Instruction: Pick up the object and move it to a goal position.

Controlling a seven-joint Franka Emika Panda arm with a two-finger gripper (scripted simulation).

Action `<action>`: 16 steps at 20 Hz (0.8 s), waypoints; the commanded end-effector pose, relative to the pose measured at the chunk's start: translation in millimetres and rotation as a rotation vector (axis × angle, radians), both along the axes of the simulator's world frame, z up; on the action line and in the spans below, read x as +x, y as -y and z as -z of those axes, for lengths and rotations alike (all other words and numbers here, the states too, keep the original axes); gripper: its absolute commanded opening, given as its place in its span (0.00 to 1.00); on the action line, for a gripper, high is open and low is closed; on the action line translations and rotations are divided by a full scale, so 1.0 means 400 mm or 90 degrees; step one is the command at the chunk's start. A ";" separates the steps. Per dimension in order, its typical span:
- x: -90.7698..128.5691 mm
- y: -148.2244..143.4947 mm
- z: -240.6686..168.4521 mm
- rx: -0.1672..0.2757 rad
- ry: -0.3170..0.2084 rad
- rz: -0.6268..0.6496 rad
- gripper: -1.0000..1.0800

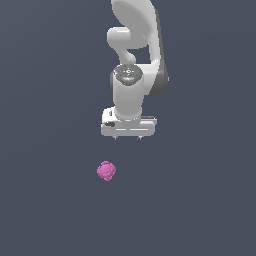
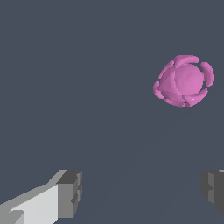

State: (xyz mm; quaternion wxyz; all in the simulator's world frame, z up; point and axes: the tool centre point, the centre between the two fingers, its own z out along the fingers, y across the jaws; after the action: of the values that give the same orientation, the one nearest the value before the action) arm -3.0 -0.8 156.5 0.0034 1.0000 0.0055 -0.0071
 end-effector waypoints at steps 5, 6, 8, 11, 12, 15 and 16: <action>0.010 -0.015 -0.015 -0.002 0.008 -0.017 0.96; 0.015 -0.024 -0.023 -0.003 0.013 -0.026 0.96; 0.023 -0.040 -0.037 -0.006 0.021 -0.043 0.96; 0.025 -0.048 -0.045 -0.007 0.024 -0.053 0.96; 0.024 -0.048 -0.044 -0.007 0.024 -0.052 0.96; 0.027 -0.042 -0.040 -0.006 0.023 -0.044 0.96; 0.030 -0.039 -0.038 -0.006 0.022 -0.040 0.96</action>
State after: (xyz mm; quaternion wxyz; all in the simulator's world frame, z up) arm 7.9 16.5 172.8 0.0084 0.9991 0.0404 0.0110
